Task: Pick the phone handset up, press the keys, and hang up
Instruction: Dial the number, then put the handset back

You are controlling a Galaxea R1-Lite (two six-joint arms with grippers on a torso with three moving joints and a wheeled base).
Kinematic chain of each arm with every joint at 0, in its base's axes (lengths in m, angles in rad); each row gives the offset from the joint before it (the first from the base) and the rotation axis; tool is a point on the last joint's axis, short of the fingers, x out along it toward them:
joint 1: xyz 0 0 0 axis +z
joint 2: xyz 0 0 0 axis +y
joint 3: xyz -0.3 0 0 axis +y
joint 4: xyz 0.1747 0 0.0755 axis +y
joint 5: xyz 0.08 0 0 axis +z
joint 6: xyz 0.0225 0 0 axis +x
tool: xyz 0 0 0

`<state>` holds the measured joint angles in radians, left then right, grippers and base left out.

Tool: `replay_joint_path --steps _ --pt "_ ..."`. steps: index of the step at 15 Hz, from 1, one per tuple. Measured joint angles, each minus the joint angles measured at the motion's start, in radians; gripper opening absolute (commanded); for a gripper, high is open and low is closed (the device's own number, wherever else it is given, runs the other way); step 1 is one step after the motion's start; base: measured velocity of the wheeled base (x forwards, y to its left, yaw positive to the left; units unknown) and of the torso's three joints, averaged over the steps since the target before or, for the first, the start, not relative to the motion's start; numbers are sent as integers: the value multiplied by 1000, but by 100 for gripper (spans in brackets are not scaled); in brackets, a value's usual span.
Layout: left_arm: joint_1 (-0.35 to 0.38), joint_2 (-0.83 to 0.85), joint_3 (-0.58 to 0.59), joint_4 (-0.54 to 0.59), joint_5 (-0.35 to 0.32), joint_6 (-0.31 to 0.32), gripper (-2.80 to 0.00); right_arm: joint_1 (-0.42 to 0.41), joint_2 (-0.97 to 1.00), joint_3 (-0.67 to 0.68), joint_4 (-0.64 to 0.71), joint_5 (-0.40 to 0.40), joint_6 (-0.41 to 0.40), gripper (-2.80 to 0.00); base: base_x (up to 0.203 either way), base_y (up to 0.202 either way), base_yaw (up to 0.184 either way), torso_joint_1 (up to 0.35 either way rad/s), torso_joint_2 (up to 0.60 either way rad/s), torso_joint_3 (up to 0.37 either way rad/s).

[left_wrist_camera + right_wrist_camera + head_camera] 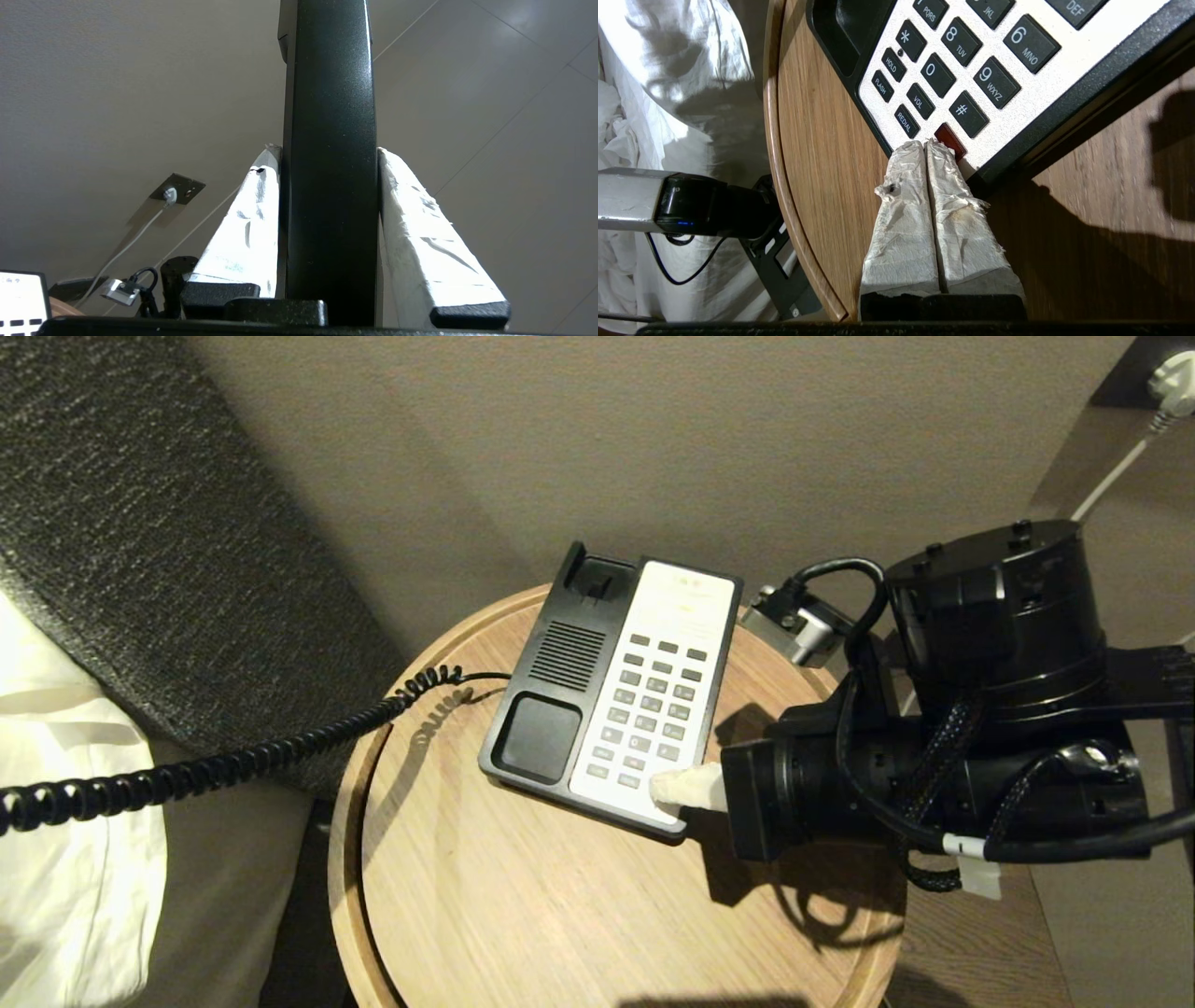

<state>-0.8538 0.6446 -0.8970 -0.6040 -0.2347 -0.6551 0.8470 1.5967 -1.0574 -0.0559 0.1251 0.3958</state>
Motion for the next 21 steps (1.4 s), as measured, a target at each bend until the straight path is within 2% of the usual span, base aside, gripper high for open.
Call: replay_joint_path --steps 3,14,17,19,21 --pt "0 -7 13 2 0 0 -280 -1 7 7 -38 -3 -43 -280 0 0 0 0 0 0" --pt "0 -15 28 4 0 1 -280 -1 -31 -41 -22 -4 -31 -280 0 0 0 0 0 0" --pt "0 10 51 36 -8 9 -280 -3 -57 -54 -7 -12 -27 -280 0 0 0 0 0 0" --pt "11 68 51 85 -4 30 -280 -22 -89 -67 12 -46 -14 -280 0 0 0 0 0 0" --pt "64 159 46 169 23 116 -280 -63 -130 -78 36 -56 -12 -280 0 0 0 0 0 0"
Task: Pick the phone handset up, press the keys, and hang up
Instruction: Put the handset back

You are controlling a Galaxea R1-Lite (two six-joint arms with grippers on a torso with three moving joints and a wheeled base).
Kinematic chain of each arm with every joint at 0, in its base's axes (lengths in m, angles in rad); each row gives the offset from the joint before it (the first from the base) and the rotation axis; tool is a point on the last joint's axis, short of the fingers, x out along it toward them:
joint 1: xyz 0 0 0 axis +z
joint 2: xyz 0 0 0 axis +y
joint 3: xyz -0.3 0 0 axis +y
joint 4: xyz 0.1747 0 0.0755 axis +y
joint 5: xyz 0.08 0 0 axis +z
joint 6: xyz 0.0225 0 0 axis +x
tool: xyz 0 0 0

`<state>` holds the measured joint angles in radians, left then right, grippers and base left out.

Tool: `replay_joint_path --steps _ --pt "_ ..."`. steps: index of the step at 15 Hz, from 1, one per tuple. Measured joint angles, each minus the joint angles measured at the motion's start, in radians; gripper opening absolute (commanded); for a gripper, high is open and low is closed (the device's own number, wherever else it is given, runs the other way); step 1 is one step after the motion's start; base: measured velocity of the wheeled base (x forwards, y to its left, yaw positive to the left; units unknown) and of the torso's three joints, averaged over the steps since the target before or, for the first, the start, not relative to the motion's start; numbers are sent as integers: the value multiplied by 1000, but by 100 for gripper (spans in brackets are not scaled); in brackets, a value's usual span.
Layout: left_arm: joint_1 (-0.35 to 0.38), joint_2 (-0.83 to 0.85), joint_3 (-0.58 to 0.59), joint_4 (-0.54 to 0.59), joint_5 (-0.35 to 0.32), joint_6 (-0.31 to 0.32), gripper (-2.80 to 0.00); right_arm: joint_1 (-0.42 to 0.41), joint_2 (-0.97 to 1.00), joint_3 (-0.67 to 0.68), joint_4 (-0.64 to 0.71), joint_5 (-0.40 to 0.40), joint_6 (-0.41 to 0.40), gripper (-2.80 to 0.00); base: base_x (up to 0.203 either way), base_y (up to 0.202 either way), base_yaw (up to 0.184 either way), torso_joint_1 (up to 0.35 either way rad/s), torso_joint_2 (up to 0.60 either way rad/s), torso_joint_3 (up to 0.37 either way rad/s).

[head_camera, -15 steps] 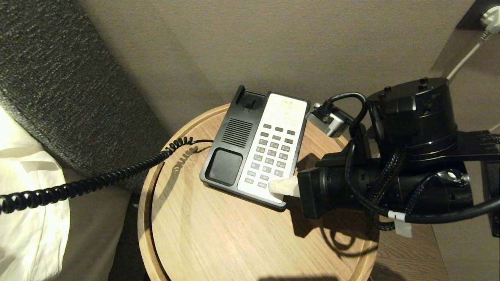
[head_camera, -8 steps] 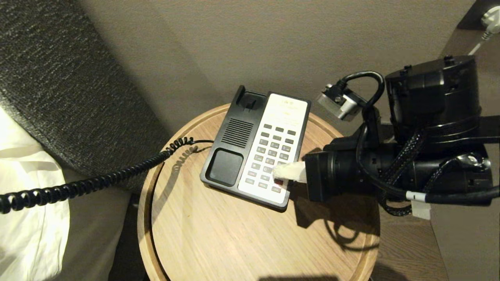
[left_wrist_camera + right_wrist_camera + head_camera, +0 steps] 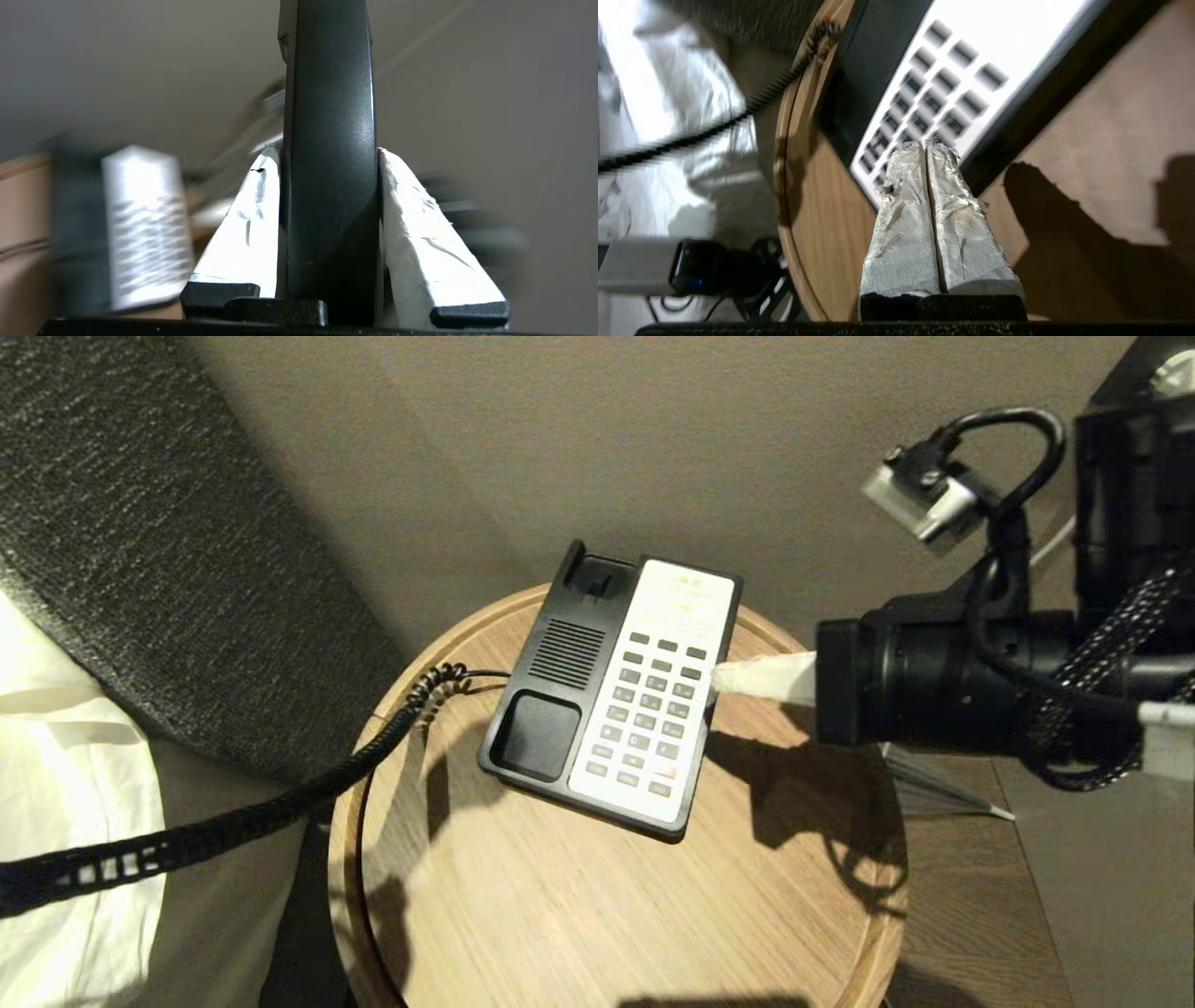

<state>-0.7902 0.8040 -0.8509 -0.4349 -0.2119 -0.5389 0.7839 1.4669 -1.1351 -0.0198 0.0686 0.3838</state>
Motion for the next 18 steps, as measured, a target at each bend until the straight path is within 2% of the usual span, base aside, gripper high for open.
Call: replay_joint_path --steps 3,5,7,10,13,15,18 --pt "60 171 -41 119 80 171 -280 -98 -64 -48 67 3 1 -280 0 0 0 0 0 0" --pt "69 267 -127 256 121 241 -280 -163 -99 -86 115 9 2 -280 0 0 0 0 0 0" --pt "65 362 -211 389 180 291 -280 -193 -129 -108 123 9 2 -280 0 0 0 0 0 0" --pt "27 478 -302 414 343 308 -280 -207 -168 -113 153 -2 3 -280 0 0 0 0 0 0" --pt "-31 553 -337 448 450 313 -280 -219 -206 -106 164 0 8 -280 0 0 0 0 0 0" --pt "-51 590 -350 446 486 332 -280 -224 -225 -100 176 0 21 -280 0 0 0 0 0 0" --pt "-57 622 -353 445 493 335 -280 -230 -246 -98 193 1 22 -280 0 0 0 0 0 0"
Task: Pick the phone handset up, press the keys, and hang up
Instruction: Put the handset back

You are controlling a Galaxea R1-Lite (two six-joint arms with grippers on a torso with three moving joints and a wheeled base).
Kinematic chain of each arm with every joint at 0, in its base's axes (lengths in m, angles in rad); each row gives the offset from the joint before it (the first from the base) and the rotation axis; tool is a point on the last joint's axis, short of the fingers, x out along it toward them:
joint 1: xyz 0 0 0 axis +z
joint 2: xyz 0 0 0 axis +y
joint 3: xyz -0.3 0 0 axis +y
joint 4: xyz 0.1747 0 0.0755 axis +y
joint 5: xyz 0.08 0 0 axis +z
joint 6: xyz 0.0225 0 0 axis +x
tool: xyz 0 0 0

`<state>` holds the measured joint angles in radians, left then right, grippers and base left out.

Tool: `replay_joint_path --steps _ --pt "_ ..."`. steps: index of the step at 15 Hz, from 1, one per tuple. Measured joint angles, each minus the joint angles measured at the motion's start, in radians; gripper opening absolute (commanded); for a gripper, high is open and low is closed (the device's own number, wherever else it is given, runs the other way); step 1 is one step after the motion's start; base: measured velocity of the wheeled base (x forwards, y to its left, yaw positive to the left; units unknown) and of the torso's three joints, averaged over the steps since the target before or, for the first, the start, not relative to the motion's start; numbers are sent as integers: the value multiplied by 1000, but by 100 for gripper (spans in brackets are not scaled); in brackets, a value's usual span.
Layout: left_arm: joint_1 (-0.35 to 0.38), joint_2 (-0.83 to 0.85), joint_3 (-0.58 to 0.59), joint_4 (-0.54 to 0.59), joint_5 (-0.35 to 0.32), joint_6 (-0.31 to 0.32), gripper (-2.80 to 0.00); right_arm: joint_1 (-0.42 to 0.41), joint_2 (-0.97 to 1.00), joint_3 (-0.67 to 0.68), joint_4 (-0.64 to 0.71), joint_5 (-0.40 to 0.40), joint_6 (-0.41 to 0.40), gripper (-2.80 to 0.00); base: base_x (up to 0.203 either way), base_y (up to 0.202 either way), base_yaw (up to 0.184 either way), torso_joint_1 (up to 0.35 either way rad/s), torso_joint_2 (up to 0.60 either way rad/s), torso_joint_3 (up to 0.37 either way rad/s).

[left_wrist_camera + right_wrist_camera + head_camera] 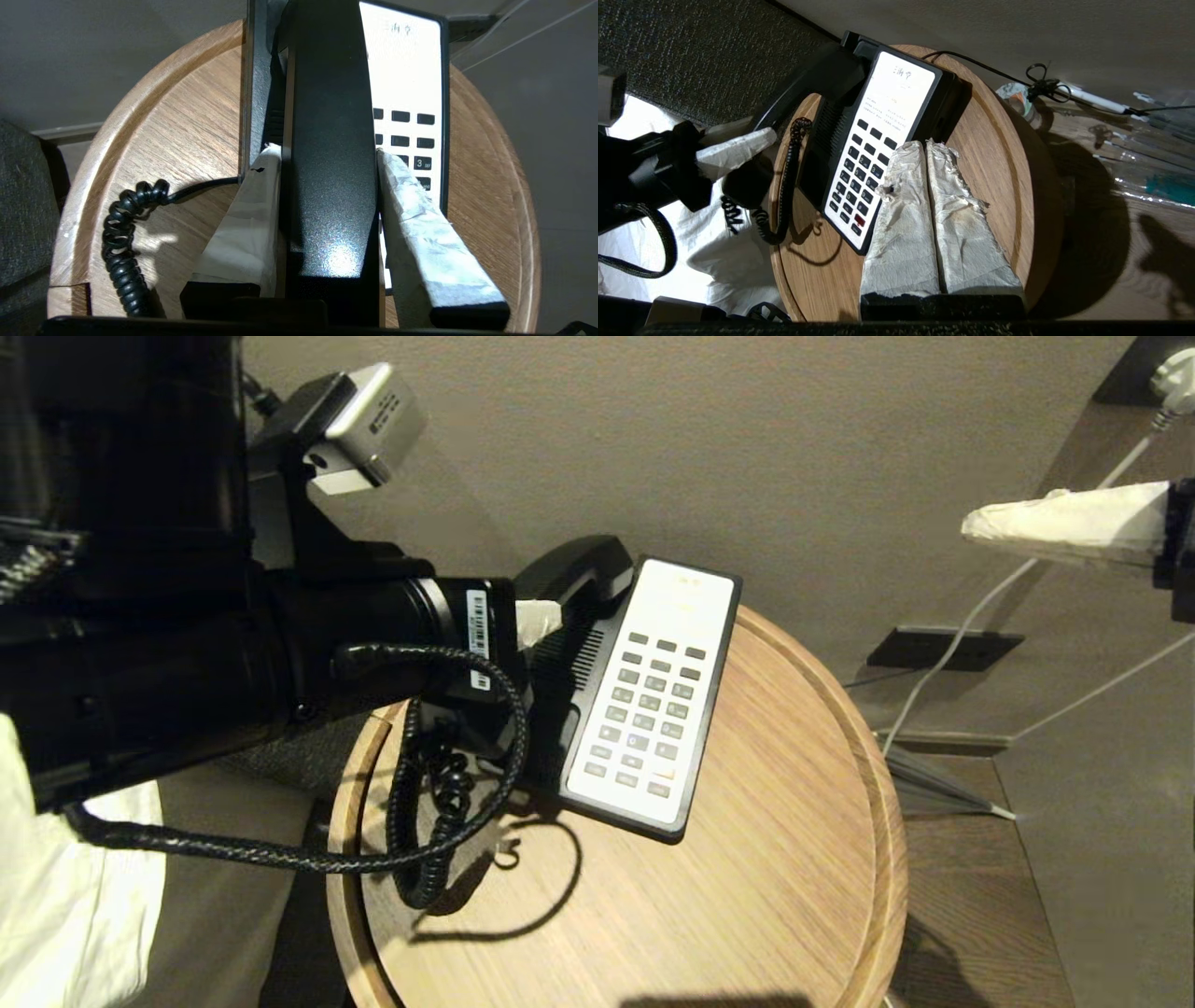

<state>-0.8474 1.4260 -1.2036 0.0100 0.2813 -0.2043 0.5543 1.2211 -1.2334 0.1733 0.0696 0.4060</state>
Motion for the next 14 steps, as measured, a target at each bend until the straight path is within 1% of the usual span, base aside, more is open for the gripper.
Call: replay_joint_path --steps 2,5,8,11,14 --pt "-1 11 2 0 3 0 -280 -1 -10 0 7 0 0 -280 0 0 0 0 0 0" --pt "4 26 15 0 31 3 -280 -1 -19 -3 8 1 0 -280 0 0 0 0 0 0" --pt "20 46 12 -1 35 23 -280 -1 -26 6 9 2 0 -280 0 0 0 0 0 0" --pt "25 62 6 -3 37 26 -280 -1 -31 10 9 3 1 -280 0 0 0 0 0 0" --pt "24 84 -14 -3 80 38 -280 -1 -37 21 8 5 1 -280 0 0 0 0 0 0"
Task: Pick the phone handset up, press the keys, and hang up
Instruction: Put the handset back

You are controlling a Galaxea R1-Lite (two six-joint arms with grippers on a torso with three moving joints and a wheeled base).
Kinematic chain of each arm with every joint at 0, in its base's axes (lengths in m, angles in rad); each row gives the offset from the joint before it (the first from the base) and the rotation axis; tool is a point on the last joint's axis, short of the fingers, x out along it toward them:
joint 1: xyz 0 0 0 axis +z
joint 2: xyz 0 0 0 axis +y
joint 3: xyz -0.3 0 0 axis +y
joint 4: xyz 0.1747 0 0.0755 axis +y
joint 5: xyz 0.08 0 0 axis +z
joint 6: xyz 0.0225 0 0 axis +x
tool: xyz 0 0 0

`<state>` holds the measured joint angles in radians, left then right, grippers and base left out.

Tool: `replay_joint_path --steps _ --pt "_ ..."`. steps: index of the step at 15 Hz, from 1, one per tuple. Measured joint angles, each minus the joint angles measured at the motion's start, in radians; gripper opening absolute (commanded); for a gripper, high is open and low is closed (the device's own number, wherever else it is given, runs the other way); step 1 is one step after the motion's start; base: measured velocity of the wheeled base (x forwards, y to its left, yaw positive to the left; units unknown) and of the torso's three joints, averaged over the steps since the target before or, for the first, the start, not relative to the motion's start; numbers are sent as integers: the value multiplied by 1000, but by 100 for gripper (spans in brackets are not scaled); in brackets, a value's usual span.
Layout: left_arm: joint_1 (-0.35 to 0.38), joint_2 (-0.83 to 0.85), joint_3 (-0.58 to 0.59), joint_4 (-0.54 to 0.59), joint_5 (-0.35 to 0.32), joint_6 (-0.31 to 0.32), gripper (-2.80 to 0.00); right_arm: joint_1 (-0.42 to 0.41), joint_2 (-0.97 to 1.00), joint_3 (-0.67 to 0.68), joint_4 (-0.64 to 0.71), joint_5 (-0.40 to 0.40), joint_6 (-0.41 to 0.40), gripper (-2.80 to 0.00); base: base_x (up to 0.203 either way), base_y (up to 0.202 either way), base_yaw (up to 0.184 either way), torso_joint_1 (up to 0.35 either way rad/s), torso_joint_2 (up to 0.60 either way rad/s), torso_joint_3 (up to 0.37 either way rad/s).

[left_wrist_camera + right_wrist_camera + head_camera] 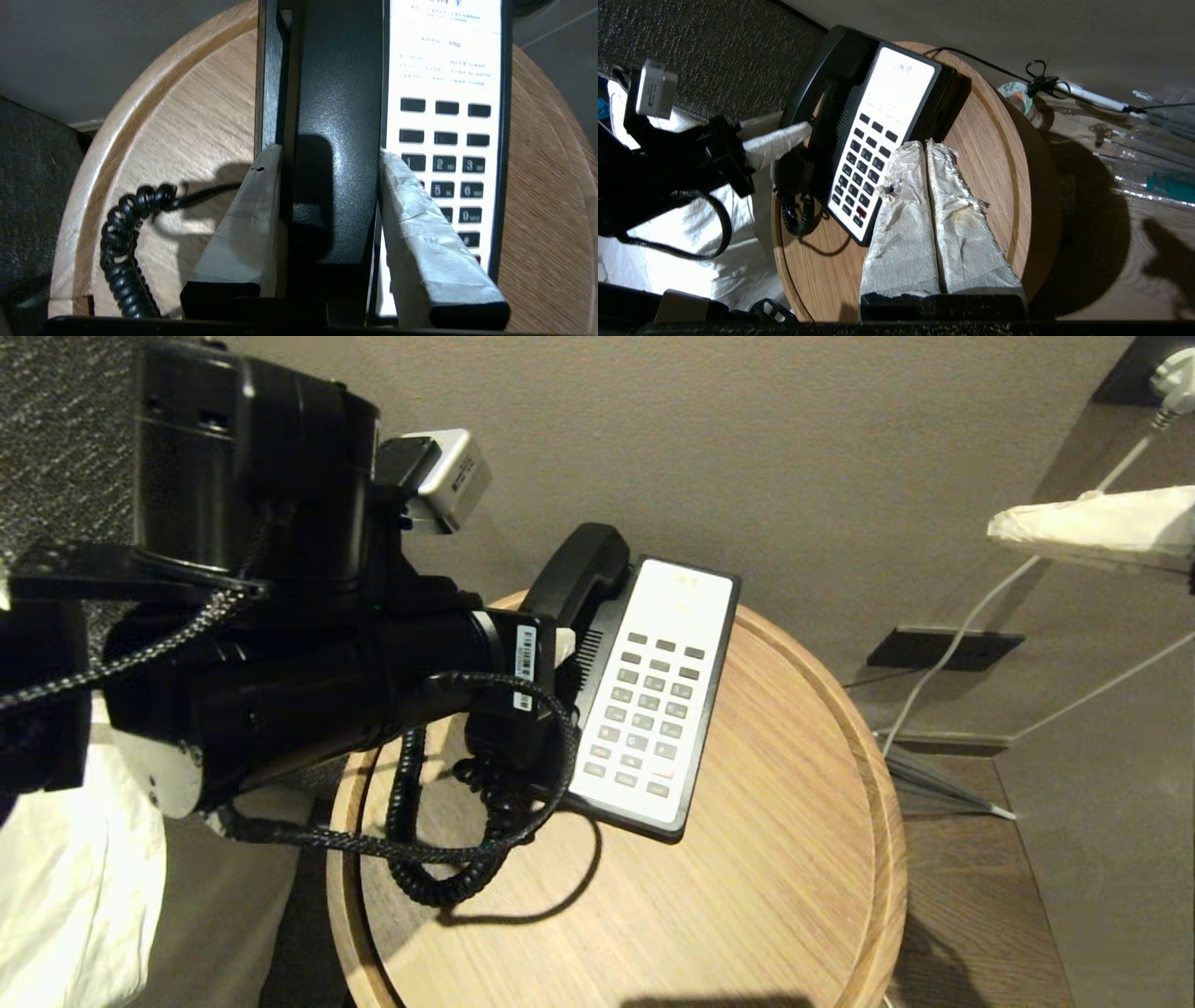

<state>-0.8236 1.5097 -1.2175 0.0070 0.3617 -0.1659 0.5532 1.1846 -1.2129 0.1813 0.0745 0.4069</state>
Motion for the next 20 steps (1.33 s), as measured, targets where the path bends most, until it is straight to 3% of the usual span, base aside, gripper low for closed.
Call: replay_joint_path --steps 7,20 --pt "0 46 -40 11 34 17 -280 0 -17 18 1 0 22 -280 0 0 0 0 0 0" --pt "1 78 -38 17 35 17 -280 0 -30 28 0 1 31 -280 0 0 0 0 0 0"
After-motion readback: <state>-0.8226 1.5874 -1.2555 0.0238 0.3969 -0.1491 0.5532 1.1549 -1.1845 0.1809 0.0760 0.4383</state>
